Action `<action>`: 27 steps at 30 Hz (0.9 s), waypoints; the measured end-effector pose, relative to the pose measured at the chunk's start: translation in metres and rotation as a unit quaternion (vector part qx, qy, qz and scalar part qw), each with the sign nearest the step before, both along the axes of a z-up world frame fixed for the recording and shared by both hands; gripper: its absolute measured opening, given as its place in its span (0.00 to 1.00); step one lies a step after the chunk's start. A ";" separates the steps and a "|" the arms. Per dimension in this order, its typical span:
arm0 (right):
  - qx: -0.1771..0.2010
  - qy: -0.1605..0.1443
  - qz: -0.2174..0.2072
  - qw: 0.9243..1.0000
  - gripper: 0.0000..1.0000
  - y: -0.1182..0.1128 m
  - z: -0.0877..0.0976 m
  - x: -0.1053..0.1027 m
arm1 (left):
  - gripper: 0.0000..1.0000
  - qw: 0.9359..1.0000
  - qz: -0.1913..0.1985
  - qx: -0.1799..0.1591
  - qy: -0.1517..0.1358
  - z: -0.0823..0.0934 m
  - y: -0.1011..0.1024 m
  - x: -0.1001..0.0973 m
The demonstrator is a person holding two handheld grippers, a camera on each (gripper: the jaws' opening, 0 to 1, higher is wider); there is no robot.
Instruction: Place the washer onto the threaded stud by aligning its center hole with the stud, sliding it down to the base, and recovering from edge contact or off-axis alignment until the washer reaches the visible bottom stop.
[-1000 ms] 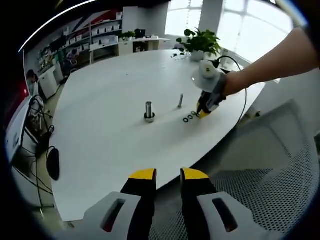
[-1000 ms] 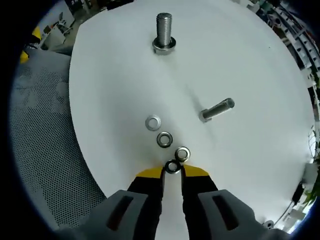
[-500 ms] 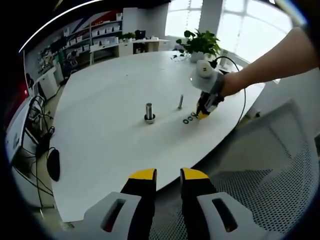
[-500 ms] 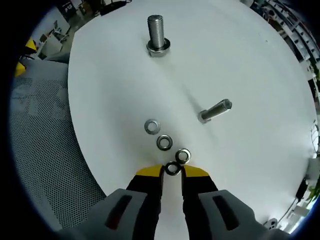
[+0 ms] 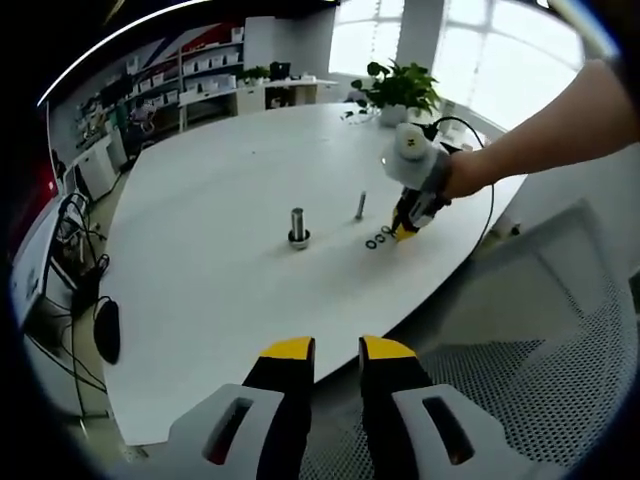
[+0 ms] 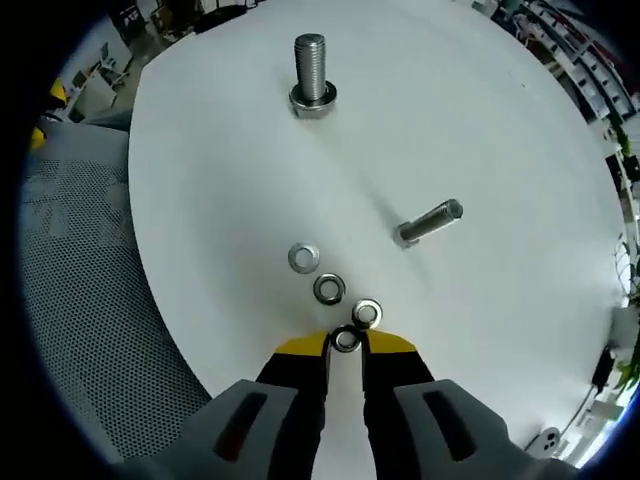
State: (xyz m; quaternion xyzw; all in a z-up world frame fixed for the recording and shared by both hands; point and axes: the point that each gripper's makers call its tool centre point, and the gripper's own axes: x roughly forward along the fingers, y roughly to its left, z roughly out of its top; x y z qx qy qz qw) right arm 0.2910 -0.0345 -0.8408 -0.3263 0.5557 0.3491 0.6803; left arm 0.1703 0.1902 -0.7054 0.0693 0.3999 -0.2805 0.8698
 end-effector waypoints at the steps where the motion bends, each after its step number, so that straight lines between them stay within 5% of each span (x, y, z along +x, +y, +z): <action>1: 0.001 0.000 -0.001 1.000 0.14 0.000 0.000 0.000 | 0.15 1.000 0.001 0.000 0.000 0.000 0.000 0.000; 12: 0.003 -0.003 0.022 1.000 0.14 -0.003 0.000 -0.004 | 0.15 1.000 -0.001 -0.002 -0.004 0.001 -0.001 0.001; 27: -0.005 0.018 -0.002 1.000 0.14 -0.015 0.000 -0.014 | 0.13 1.000 -0.004 -0.003 -0.005 0.002 -0.002 0.001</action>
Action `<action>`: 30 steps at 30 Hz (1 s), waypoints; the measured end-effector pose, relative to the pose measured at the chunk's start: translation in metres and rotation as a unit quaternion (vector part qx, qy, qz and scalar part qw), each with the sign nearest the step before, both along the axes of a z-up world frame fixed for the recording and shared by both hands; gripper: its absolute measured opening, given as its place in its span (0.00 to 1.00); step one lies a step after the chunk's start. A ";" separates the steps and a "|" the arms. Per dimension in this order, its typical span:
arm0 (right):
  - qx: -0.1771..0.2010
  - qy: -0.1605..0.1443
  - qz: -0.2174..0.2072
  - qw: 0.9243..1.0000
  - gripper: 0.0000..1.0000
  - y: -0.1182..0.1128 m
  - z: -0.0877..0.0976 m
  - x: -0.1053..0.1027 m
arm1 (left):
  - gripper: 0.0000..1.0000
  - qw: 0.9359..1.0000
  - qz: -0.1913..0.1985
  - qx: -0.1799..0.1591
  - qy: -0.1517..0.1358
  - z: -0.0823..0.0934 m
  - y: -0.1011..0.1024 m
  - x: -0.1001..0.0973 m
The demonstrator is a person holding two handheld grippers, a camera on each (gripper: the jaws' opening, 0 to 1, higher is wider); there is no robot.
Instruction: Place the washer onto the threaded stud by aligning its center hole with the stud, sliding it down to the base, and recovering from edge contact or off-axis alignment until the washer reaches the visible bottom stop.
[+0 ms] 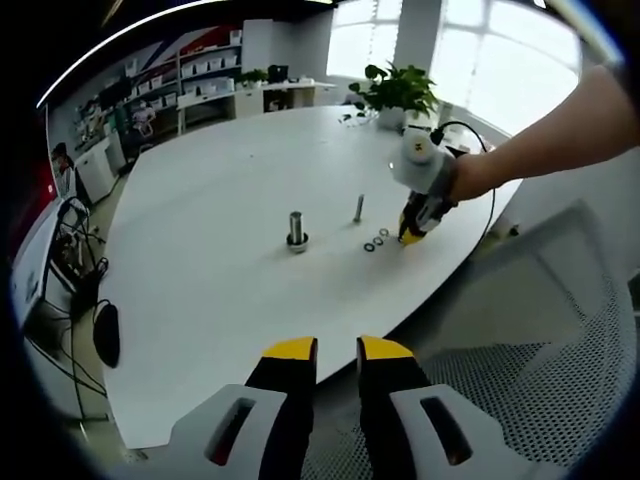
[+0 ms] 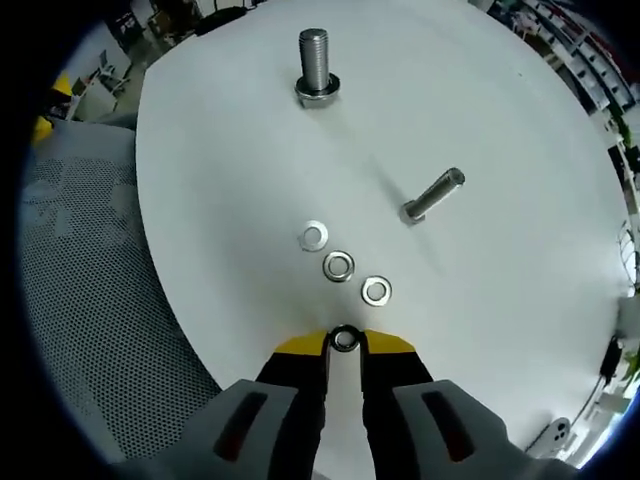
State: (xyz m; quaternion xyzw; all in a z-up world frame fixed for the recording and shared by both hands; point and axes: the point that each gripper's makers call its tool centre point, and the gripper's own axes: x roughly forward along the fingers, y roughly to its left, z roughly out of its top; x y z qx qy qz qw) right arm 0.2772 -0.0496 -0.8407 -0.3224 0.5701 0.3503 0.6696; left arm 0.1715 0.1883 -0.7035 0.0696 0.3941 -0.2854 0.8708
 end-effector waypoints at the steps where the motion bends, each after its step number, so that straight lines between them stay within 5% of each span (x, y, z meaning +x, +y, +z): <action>1: -0.002 0.000 0.002 1.000 0.14 -0.003 -0.001 0.000 | 0.13 1.000 0.000 0.000 0.000 0.000 0.000 0.000; 8: -0.004 -0.012 0.002 1.000 0.14 -0.011 0.009 0.004 | 0.14 1.000 0.004 -0.006 -0.012 0.005 0.001 0.003; 30: 0.033 -0.065 0.032 0.997 0.14 0.013 0.051 0.043 | 0.17 1.000 0.001 -0.004 -0.005 0.002 0.000 0.000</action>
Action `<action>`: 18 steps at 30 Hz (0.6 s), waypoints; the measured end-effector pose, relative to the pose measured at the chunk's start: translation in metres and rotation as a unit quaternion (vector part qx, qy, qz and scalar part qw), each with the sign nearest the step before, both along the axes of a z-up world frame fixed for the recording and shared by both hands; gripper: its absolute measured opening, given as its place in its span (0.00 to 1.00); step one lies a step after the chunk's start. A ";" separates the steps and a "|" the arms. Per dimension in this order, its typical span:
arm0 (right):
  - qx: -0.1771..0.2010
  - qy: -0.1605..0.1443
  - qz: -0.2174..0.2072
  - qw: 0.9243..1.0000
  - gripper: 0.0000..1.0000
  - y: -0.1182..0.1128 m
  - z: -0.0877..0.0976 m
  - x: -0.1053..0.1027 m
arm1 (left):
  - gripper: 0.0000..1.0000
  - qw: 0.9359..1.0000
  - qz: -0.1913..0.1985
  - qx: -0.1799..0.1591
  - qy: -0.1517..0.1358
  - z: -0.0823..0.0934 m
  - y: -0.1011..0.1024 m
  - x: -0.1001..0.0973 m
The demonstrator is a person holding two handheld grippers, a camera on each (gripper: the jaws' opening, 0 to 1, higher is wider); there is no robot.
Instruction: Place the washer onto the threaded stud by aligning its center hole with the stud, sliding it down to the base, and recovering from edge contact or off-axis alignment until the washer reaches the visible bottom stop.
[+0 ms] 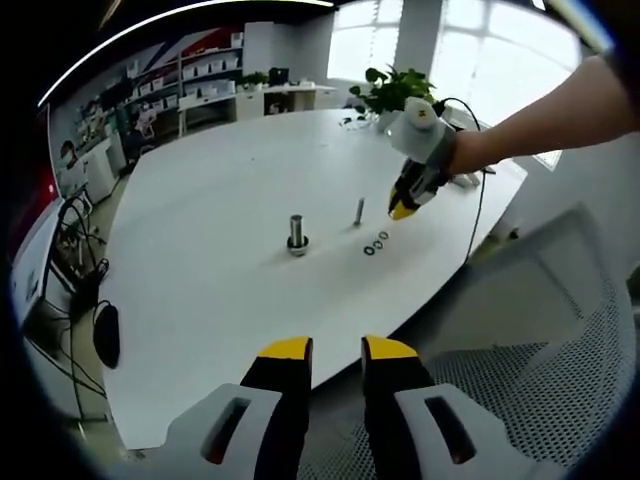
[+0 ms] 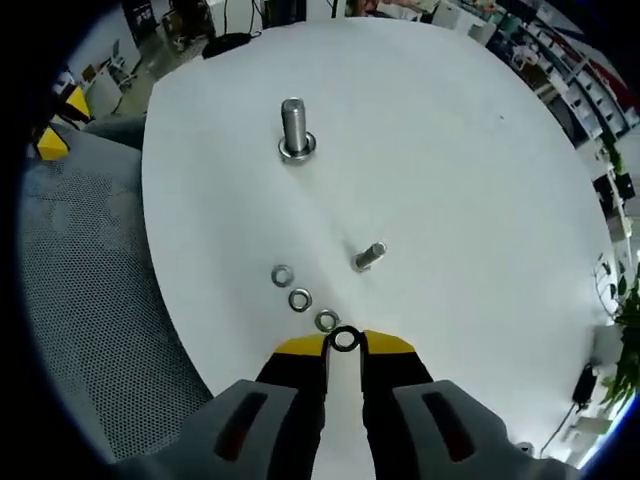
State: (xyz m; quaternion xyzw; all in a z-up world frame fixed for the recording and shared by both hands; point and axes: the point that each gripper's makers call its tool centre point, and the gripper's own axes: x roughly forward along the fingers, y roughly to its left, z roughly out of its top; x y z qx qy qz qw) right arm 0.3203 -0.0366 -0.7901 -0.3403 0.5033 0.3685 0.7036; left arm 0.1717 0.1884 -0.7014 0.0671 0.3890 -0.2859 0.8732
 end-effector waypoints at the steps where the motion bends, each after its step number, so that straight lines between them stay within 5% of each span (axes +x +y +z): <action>1: 0.001 -0.001 -0.001 1.000 0.14 0.000 0.001 0.001 | 0.17 1.000 -0.001 0.001 0.001 0.000 0.000 0.000; 18: 0.019 -0.034 0.032 0.999 0.14 0.027 0.029 0.034 | 0.17 1.000 -0.004 0.003 0.003 -0.001 -0.001 0.000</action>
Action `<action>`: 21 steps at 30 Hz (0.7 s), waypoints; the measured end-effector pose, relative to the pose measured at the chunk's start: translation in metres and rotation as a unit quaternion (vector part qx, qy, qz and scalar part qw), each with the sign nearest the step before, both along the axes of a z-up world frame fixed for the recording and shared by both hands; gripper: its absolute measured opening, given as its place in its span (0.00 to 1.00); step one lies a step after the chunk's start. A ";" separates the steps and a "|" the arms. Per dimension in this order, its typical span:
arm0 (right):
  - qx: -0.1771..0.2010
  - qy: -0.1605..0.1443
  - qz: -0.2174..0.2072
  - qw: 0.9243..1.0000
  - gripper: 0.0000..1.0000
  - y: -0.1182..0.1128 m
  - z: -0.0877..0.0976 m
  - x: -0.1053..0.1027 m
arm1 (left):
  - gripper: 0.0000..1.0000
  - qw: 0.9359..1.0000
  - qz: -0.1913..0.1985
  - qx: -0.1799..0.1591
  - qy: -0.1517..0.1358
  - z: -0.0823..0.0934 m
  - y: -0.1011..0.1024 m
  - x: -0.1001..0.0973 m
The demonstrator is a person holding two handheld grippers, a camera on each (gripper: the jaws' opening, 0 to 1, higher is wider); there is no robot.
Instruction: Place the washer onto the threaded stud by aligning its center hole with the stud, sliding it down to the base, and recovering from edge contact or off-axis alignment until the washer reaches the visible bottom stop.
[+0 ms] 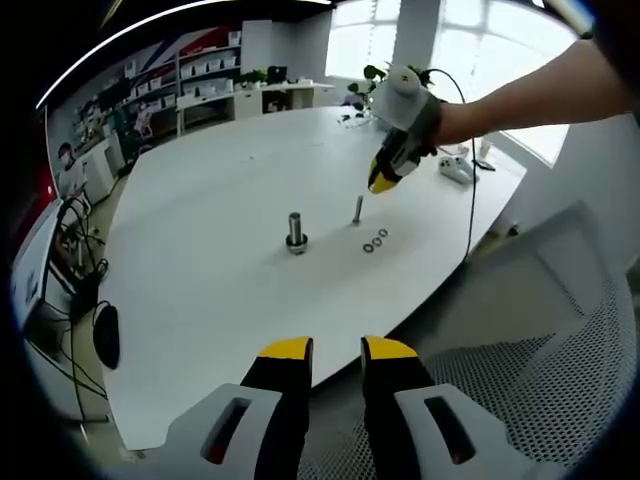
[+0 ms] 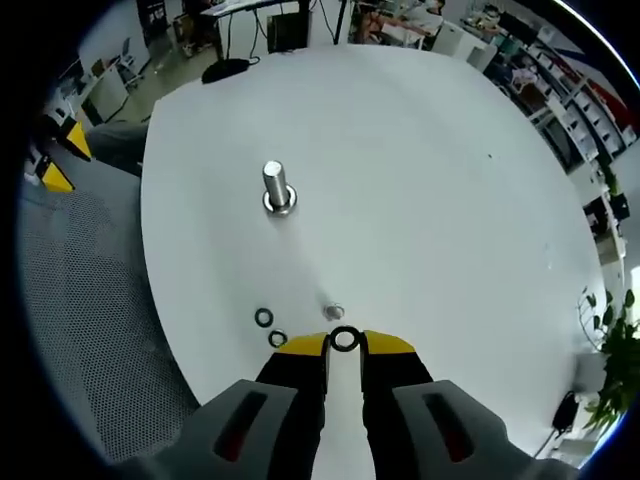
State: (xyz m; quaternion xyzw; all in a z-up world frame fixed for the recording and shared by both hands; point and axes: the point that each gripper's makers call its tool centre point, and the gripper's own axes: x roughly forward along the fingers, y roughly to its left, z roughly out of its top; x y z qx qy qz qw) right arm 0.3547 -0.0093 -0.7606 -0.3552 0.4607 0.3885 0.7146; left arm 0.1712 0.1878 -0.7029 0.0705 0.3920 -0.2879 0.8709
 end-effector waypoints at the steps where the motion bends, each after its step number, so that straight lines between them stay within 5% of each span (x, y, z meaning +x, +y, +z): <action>1: -0.001 0.000 0.003 1.000 0.14 0.002 0.000 0.001 | 0.17 1.000 0.000 0.000 0.000 0.000 0.000 0.000; 21: -0.032 0.017 0.034 0.999 0.14 0.009 -0.020 0.002 | 0.17 1.000 0.004 0.000 -0.001 0.000 0.001 0.000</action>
